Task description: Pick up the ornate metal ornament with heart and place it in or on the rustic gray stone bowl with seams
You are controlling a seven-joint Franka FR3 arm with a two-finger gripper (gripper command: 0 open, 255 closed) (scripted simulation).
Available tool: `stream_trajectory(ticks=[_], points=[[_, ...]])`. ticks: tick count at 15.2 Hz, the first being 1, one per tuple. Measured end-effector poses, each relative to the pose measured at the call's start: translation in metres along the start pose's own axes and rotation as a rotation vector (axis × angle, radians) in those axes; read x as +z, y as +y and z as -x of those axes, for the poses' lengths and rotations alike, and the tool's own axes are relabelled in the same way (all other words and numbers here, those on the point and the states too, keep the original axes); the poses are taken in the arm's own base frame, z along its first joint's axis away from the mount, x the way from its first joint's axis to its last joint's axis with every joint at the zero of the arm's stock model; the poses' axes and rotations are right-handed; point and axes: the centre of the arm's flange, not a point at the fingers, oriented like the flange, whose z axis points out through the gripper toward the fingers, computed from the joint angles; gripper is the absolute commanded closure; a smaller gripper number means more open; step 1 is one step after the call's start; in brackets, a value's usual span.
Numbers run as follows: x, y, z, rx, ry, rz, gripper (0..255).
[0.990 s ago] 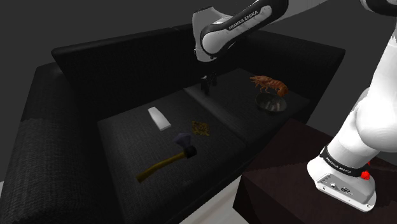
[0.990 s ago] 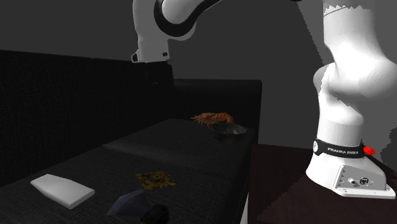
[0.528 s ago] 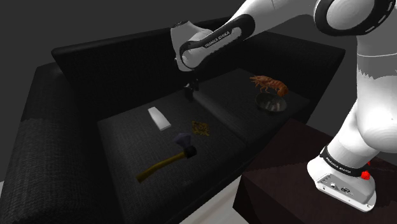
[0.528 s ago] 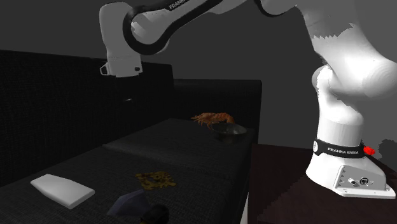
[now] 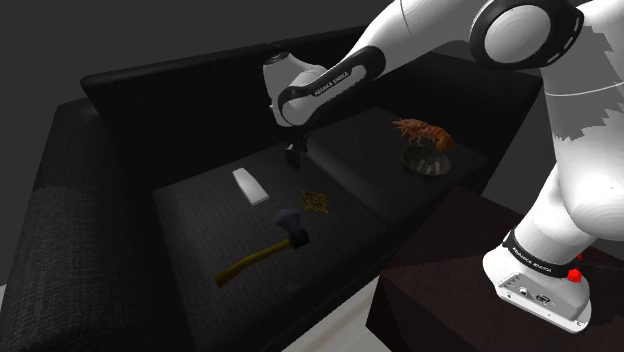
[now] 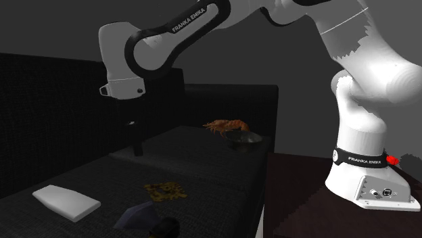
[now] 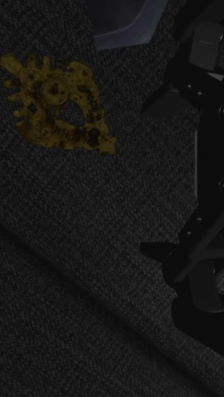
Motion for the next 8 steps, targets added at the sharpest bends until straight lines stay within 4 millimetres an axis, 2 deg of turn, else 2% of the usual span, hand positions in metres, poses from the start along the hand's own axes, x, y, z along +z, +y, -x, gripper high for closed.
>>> stream_trajectory(ticks=[2,8], points=[[0.0068,-0.0004,-0.0004,0.000,0.000,0.000,0],[0.0087,-0.0003,0.0001,0.000,0.000,0.000,0]])
